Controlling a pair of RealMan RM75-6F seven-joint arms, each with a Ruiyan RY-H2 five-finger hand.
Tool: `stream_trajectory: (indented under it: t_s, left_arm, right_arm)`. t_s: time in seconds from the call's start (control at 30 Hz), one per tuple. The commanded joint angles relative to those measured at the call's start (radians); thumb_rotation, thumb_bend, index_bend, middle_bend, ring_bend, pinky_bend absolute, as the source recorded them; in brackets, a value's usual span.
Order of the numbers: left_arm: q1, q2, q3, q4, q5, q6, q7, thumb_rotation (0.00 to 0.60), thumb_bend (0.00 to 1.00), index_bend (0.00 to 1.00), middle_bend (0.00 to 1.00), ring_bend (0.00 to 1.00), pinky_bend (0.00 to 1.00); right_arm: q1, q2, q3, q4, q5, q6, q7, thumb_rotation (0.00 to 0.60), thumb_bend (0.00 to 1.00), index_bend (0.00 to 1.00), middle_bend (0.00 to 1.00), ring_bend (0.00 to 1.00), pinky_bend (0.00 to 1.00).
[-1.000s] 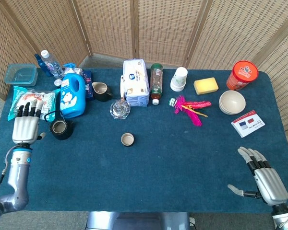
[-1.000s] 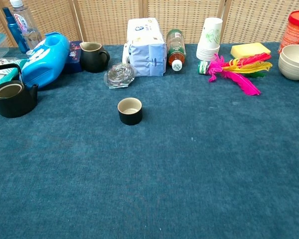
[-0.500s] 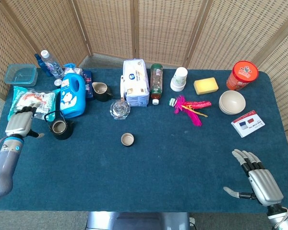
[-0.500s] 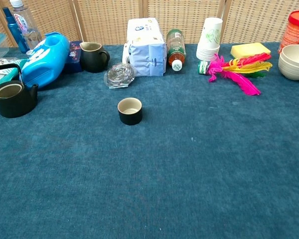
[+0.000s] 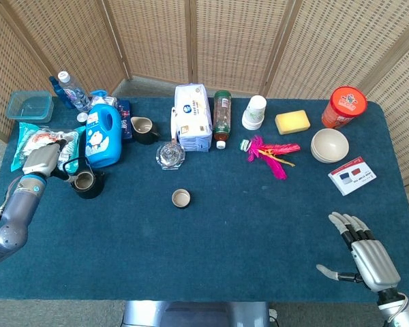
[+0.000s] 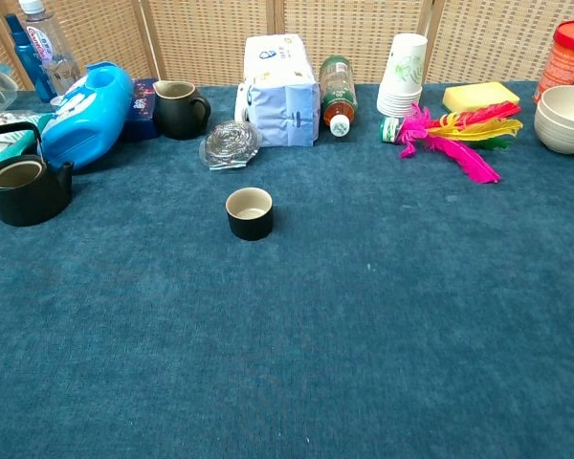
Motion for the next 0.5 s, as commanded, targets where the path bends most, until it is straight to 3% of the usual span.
stream_trajectory:
  t_s: [0.03,0.13,0.27,0.5]
  left_arm:
    - [-0.035,0.001,0.044,0.000,-0.057,-0.007,0.025,0.600,0.00,0.09,0.14,0.15,0.19]
    - [-0.056,-0.004,0.067,0.001,-0.097,-0.002,0.028,0.600,0.00,0.10,0.15,0.16,0.22]
    - [-0.081,-0.011,0.101,0.008,-0.135,0.005,0.035,0.600,0.00,0.14,0.24,0.20,0.31]
    - [-0.100,-0.019,0.124,0.015,-0.146,0.020,0.019,0.600,0.00,0.16,0.26,0.22,0.32]
  right_arm:
    - [0.002,0.000,0.000,0.002,0.002,-0.003,0.003,0.278,0.00,0.00,0.00,0.00,0.00]
    - [0.003,0.001,-0.002,0.002,-0.001,-0.004,0.009,0.279,0.00,0.00,0.00,0.00,0.00]
    - [0.004,0.001,-0.003,0.003,-0.004,-0.003,0.014,0.279,0.00,0.00,0.00,0.00,0.00]
    - [0.007,0.000,-0.006,0.003,-0.006,-0.009,0.017,0.279,0.00,0.00,0.00,0.00,0.00]
